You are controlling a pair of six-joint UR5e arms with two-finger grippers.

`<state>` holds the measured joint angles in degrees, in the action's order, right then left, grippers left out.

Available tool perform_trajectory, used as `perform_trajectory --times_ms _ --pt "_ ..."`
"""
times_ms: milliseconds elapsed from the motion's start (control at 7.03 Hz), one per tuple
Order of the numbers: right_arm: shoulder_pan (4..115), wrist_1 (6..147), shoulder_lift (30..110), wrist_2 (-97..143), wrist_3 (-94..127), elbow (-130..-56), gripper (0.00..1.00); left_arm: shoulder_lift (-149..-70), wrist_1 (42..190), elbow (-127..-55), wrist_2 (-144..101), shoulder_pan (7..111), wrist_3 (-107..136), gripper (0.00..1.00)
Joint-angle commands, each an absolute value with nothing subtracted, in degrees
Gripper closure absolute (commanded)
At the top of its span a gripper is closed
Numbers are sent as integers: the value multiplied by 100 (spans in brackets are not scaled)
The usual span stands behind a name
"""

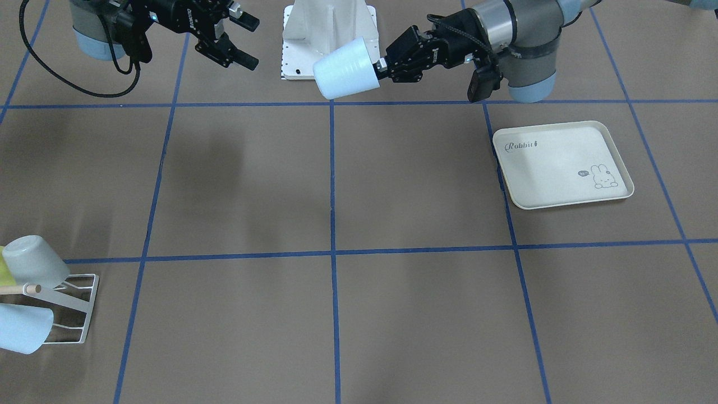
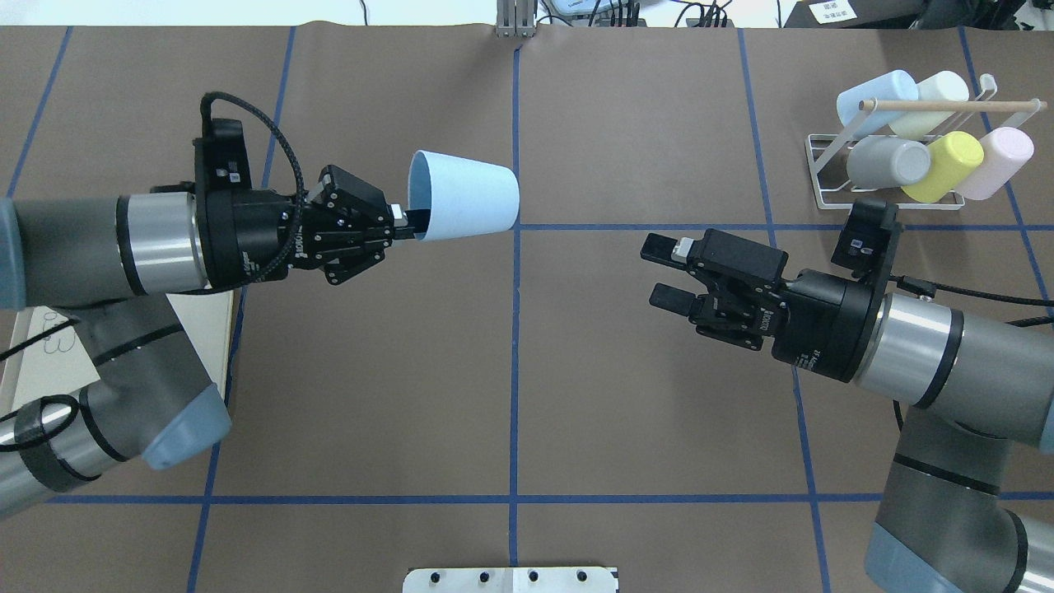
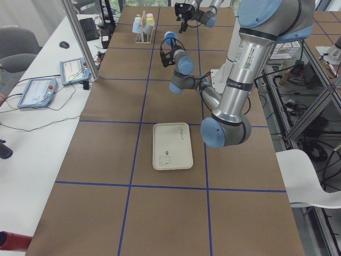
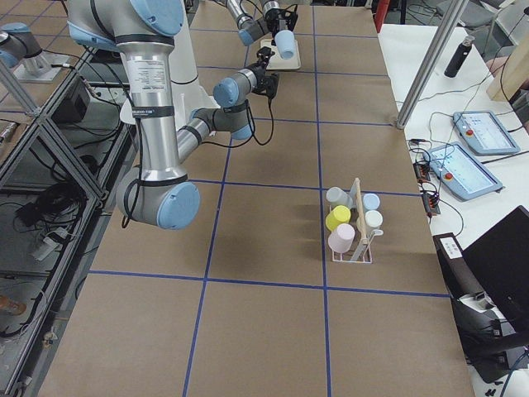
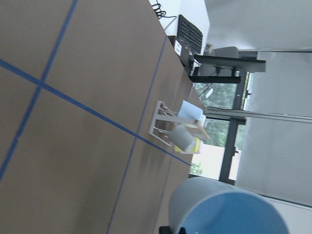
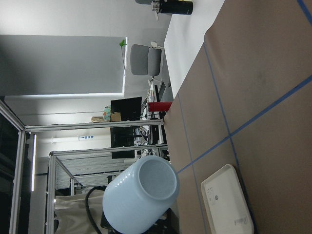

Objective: Transfer IKEA cup to right arm and place on rack

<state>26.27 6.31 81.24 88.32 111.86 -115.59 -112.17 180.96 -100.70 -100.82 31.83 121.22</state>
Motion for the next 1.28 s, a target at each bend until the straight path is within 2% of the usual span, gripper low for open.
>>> perform_trajectory --times_ms 0,853,995,1137 --pt "2628 615 7806 8798 11634 -11453 0 -11442 18316 -10037 -9626 2858 12347 100" --pt "2610 939 7296 8420 12032 -11189 2 -11672 18237 -9949 -9387 2628 12349 100" --pt "2619 949 7243 8403 12041 -11188 5 -11672 18237 -9941 -9378 2628 12340 100" --pt "2619 949 7233 8402 12102 -11188 12 -11672 18237 -9940 -9369 2628 12340 100"
